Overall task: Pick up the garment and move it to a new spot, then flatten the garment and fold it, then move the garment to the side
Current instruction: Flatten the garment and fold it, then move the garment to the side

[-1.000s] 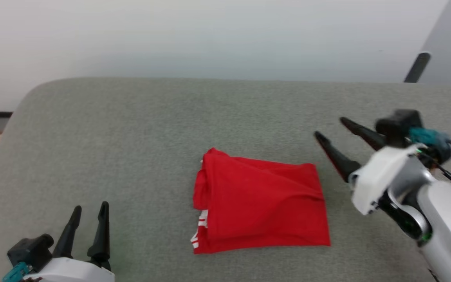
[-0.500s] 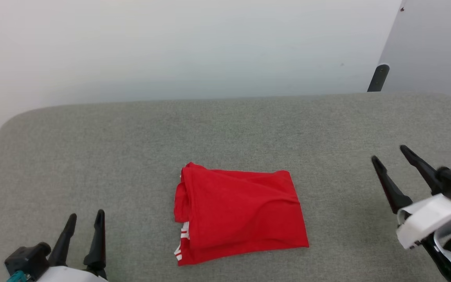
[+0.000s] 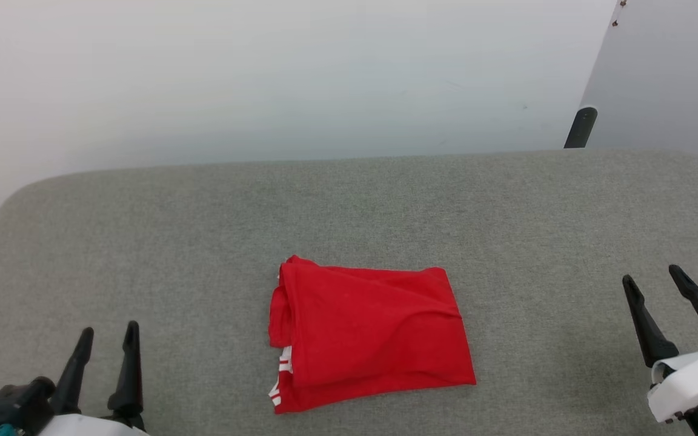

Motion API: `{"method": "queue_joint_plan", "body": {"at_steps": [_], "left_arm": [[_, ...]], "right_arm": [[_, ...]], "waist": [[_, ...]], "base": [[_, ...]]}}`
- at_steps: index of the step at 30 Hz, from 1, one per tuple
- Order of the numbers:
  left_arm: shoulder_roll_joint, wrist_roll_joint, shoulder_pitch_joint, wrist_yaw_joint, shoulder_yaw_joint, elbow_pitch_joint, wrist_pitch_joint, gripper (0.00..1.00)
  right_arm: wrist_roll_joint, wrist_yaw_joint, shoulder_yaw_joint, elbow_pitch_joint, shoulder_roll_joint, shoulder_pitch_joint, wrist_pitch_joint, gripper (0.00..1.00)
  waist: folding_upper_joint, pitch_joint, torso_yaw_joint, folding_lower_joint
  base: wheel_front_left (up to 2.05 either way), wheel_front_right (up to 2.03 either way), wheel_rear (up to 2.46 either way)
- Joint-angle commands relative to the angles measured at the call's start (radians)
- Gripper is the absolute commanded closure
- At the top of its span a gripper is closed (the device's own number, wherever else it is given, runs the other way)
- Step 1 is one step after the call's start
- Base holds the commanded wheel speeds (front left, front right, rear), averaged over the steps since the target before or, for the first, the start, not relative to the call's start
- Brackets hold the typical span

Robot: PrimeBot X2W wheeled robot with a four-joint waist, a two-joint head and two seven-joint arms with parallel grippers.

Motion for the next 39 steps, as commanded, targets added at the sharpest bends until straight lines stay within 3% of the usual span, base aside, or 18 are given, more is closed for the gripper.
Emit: {"method": "queue_joint_plan", "body": {"at_steps": [1, 11, 23, 39], "left_arm": [[0.0, 0.009, 0.014, -0.003, 0.007, -0.006, -0.003, 0.0], [-0.009, 0.024, 0.012, -0.003, 0.011, -0.015, -0.003, 0.0], [0.006, 0.041, 0.001, -0.003, 0.058, -0.006, -0.003, 0.0], [-0.006, 0.037, 0.002, -0.003, 0.018, -0.013, -0.003, 0.0]], "right_arm": [[-0.012, -0.001, -0.014, -0.012, 0.005, 0.023, -0.004, 0.0], [-0.032, -0.001, -0.035, -0.044, 0.032, 0.063, 0.025, 0.0], [-0.017, -0.001, 0.038, -0.041, 0.05, 0.033, 0.067, 0.0], [0.109, -0.001, 0.159, 0.012, -0.013, -0.061, 0.363, 0.0]], "waist": [[-0.0001, -0.002, 0.0, 0.0], [-0.0001, -0.006, 0.008, 0.0], [-0.0001, -0.022, 0.12, 0.0], [-0.0001, 0.025, 0.272, 0.0]], "base": [[0.0, 0.0, 0.0], [0.0, 0.0, 0.0], [0.0, 0.0, 0.0], [0.0, 0.0, 0.0]]}}
